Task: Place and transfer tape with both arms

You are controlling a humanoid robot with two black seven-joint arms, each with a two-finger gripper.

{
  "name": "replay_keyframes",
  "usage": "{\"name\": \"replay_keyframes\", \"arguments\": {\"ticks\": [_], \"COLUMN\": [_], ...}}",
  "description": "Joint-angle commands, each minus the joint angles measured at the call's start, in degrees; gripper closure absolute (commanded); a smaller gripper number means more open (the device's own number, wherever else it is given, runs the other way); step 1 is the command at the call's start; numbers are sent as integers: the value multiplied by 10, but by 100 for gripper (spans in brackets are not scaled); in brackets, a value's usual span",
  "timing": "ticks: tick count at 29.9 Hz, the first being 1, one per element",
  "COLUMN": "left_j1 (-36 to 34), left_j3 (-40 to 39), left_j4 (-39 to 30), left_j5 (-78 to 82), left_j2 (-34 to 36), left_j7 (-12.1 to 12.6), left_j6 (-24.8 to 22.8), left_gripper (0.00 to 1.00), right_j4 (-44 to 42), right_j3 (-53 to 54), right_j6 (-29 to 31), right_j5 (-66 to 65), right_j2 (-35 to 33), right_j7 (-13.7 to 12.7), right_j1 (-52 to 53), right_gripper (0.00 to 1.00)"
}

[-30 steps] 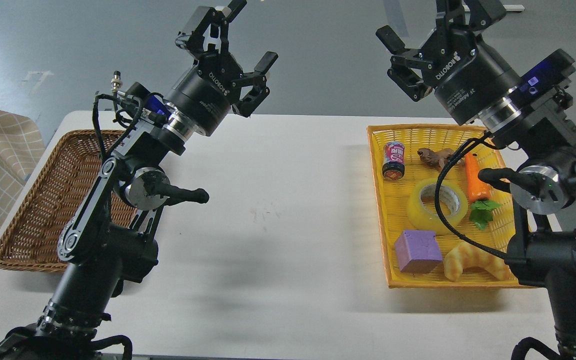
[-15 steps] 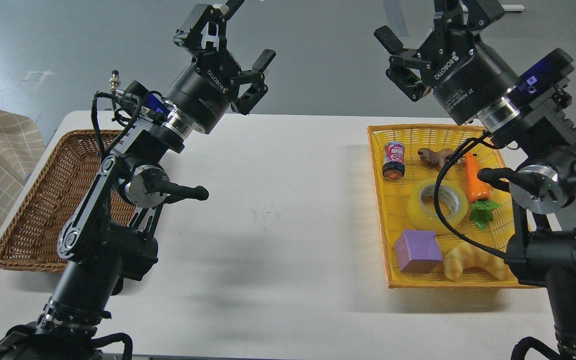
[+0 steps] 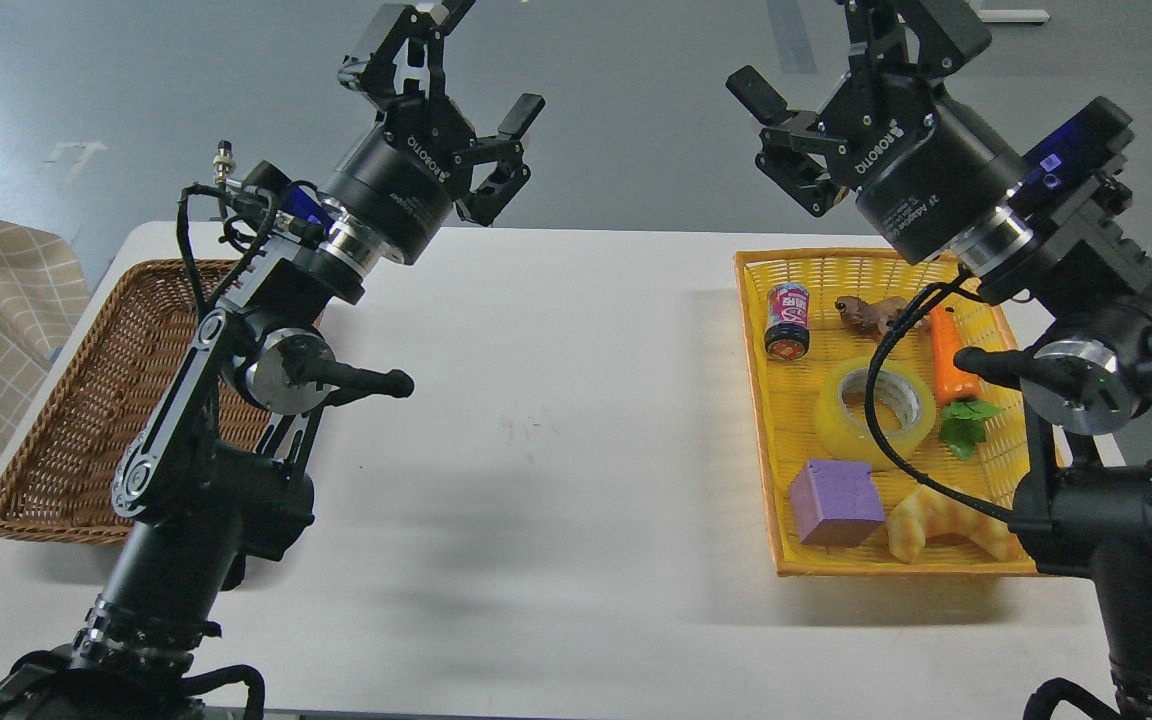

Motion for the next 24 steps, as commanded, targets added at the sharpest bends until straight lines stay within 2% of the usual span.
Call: {"name": "replay_keyframes", "arguments": {"ticks": [1,20,24], "left_j1": [1,-5,-4], "left_j3": [2,4,4], "left_j4": [-1,-7,-7], "left_j5": [1,3,2], "left_j2": [0,0,0], "left_j7": [-1,-1,-1], "left_j6": [-1,0,0], "left_gripper": [2,2,2], "right_j4": [-1,2,3], "right_j3": [1,9,9], "right_j6": [0,-12,-11], "right_j5": [0,-4,-4], "right_j2": [0,0,-20], "right_j7": [0,1,1], "right_j1": [0,5,5], "right_gripper": [0,0,0]}}
